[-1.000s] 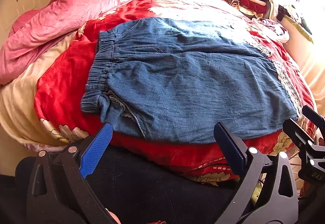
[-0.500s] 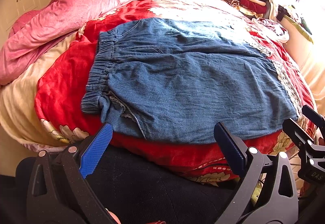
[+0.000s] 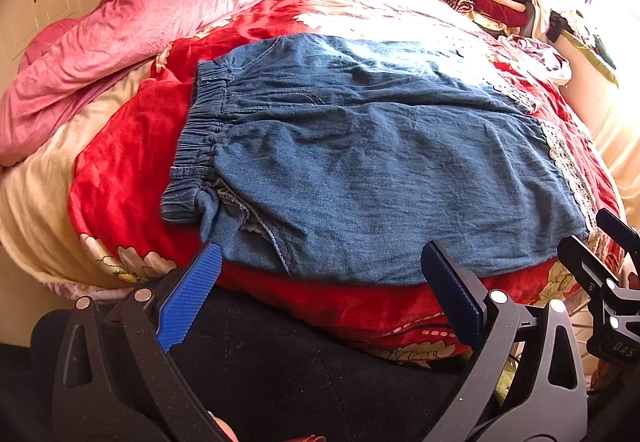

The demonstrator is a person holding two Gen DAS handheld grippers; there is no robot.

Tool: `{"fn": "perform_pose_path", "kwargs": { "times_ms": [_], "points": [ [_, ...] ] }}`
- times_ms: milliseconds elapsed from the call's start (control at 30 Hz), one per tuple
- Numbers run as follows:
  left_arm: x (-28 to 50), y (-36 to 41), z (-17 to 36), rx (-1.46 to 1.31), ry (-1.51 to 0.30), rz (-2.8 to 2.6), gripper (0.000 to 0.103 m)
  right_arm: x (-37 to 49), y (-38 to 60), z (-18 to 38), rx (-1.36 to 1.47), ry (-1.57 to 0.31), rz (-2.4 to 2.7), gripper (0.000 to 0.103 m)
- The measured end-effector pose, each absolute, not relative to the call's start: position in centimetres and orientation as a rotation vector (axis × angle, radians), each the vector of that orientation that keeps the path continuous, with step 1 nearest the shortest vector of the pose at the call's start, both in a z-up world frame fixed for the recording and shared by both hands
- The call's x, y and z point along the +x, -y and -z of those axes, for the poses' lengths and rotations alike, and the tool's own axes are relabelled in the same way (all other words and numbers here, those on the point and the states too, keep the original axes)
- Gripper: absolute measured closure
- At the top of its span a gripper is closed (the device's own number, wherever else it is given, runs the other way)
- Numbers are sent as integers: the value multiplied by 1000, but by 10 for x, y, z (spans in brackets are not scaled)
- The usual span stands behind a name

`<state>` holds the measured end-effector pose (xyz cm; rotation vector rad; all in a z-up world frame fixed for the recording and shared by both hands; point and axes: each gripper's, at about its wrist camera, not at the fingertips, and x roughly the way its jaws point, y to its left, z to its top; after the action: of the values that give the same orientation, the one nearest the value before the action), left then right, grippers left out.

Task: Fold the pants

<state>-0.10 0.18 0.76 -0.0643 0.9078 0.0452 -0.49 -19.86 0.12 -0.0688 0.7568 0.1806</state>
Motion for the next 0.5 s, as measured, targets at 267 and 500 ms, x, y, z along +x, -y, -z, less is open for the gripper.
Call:
{"fn": "perform_pose_path", "kwargs": {
  "times_ms": [267, 500],
  "points": [
    [0, -3, -7, -65, -909, -49, 9, -5, 198, -1, -68, -755, -181, 4],
    [5, -5, -3, -69, -917, -56, 9, 1, 197, 1, -61, -751, -196, 4]
  ]
}}
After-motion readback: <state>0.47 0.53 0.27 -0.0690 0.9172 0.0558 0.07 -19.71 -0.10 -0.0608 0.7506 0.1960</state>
